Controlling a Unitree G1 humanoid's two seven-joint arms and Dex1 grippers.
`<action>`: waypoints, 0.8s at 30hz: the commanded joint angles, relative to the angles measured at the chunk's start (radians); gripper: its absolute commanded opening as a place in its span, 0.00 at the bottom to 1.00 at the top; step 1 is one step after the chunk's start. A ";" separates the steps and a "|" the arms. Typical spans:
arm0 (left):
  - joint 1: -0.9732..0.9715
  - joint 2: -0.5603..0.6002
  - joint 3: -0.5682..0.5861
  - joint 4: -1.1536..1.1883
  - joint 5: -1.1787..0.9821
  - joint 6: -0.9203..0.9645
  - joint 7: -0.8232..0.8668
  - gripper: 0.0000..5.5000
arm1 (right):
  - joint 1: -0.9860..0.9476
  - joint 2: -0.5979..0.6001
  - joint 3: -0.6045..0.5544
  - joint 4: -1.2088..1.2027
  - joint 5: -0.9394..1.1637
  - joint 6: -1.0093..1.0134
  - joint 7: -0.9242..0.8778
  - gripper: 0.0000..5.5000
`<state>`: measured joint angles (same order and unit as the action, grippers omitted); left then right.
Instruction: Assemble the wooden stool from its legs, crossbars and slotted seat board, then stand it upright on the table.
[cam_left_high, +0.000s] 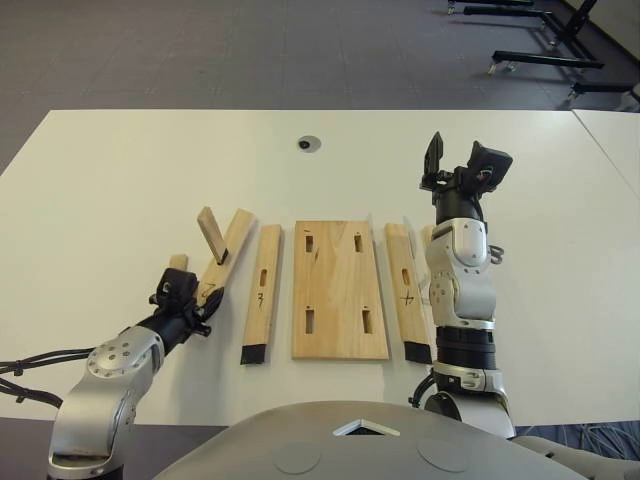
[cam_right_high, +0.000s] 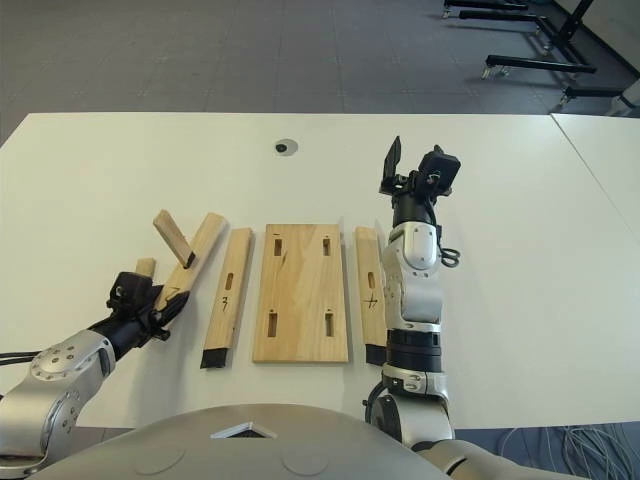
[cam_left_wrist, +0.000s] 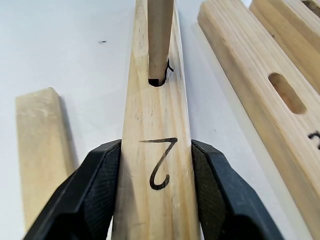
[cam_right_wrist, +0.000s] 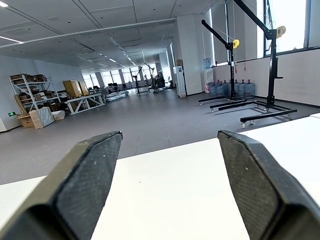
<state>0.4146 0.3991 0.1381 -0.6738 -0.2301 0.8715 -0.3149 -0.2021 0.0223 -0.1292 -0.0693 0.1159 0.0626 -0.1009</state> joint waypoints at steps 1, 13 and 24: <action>-0.111 -0.038 0.053 0.045 -0.003 -0.066 0.044 0.37 | -0.025 -0.018 -0.002 0.014 -0.003 0.004 0.013 0.64; -0.306 -0.220 0.112 0.065 -0.189 -0.247 0.027 0.37 | -0.124 -0.066 0.008 0.086 0.081 0.015 0.171 0.64; -0.310 -0.153 0.186 0.135 -0.874 -0.162 -0.330 0.37 | -0.193 -0.186 -0.087 -0.052 0.936 0.612 0.789 0.64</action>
<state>0.1018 0.1984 0.3299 -0.5456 -1.0427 0.6770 -0.5922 -0.4063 -0.1409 -0.2243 -0.0752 0.9692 0.6044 0.6200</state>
